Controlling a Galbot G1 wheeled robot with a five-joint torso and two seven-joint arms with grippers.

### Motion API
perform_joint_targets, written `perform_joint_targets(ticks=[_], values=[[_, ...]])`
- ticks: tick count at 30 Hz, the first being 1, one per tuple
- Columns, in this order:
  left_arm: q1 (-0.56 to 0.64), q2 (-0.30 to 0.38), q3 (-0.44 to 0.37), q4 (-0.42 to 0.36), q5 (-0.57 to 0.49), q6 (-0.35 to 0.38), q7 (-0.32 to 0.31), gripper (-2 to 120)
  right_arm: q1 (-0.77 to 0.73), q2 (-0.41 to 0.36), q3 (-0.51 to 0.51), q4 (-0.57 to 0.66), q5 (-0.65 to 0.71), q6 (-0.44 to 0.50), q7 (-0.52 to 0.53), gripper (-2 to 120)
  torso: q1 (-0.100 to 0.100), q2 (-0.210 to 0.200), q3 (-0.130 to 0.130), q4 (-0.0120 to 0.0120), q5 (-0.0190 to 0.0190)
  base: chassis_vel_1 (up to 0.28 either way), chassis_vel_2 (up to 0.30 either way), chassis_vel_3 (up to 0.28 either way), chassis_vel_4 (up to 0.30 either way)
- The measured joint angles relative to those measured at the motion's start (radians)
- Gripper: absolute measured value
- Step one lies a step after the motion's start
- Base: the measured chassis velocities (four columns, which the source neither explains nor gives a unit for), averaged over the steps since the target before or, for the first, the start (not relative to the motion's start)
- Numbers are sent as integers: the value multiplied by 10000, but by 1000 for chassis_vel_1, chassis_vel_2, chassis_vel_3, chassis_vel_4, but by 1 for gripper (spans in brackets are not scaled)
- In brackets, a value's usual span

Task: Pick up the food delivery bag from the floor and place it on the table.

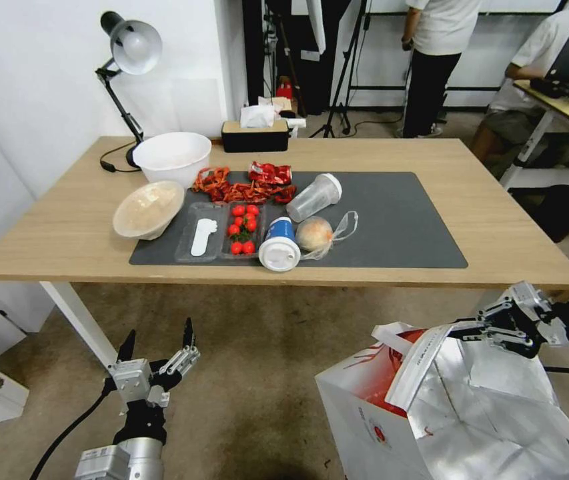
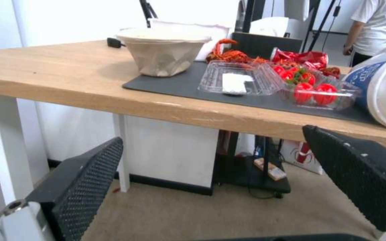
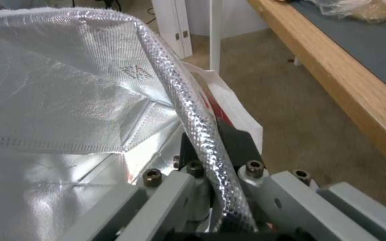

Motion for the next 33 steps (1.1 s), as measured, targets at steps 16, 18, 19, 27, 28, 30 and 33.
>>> perform_joint_targets(ticks=[16, 18, 19, 27, 28, 30, 33], values=[[-57, -22, -32, 18, 103, -7, -32, 100, -275, -266, 258, 138, 1233, -359, 61, 0, -21, -47, -28, -1, 0, 0, 0, 0, 0], [-39, -55, -46, 17, 121, -8, -63, 100, -333, -435, 392, 231, 1872, -535, 104, 0, -24, -53, -32, -2, 0, 0, 0, 0, 0], [-35, -78, -46, 17, 138, -13, -117, 100, -338, -507, 429, 254, 2076, -596, 128, 0, -25, -55, -32, 0, 0, 0, 0, 0, 0], [64, -168, -84, -59, 174, -81, -233, 100, -346, -966, 652, 401, 3287, -954, 284, 0, -31, -65, -39, 0, -1, 0, 0, 0, 0], [75, -183, -99, -58, 178, -112, -237, 100, -349, -1049, 708, 408, 3436, -998, 284, 0, -31, -67, -40, 1, 0, 0, 0, 0, 0], [105, -224, -101, -57, 191, -154, -245, 100, -350, -1217, 832, 434, 3780, -1094, 283, 0, -32, -71, -41, 0, 0, 0, 0, 0, 0], [115, -256, -104, -53, 212, -182, -269, 100, -329, -1369, 919, 444, 4100, -1175, 290, 0, -32, -73, -43, 0, 0, 0, 0, 0, 0]])
